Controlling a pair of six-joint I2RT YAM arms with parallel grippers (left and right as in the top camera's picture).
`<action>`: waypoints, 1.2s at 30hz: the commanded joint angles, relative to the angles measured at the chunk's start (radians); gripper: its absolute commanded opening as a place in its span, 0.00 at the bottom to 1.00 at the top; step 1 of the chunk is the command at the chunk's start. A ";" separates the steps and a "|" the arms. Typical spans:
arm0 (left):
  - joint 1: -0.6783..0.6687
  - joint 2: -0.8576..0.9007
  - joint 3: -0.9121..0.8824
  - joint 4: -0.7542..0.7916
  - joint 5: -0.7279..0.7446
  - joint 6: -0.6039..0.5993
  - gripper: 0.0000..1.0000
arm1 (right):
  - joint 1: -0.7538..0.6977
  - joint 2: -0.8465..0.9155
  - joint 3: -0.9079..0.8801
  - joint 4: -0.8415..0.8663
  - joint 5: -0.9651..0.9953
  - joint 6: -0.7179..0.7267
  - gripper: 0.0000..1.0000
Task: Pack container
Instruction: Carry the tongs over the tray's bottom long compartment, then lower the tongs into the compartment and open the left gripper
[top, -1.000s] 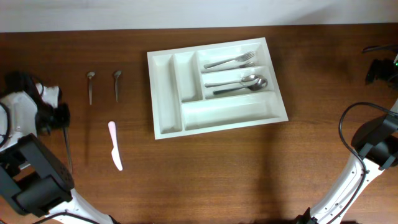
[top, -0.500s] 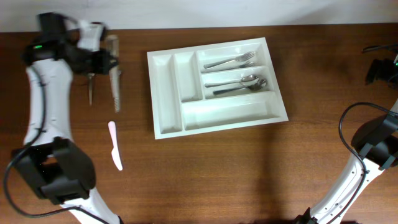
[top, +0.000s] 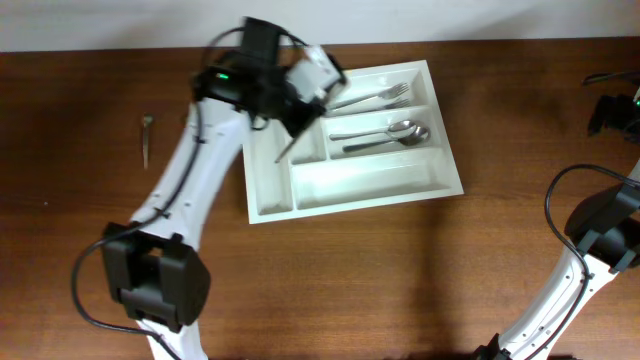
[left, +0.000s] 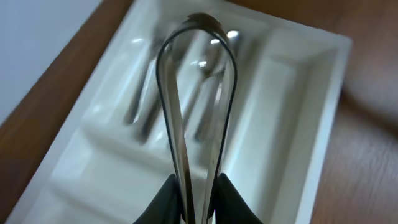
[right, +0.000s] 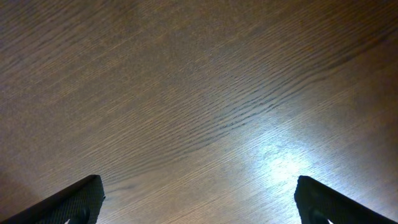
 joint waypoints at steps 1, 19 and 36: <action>-0.077 0.009 0.020 0.005 -0.087 0.104 0.13 | -0.002 -0.004 -0.007 0.001 -0.005 -0.010 0.99; -0.231 0.170 0.020 0.071 -0.191 0.048 0.22 | -0.002 -0.004 -0.007 0.001 -0.005 -0.010 0.99; -0.238 0.212 0.020 0.005 -0.206 0.041 0.27 | -0.002 -0.004 -0.007 0.001 -0.005 -0.010 0.99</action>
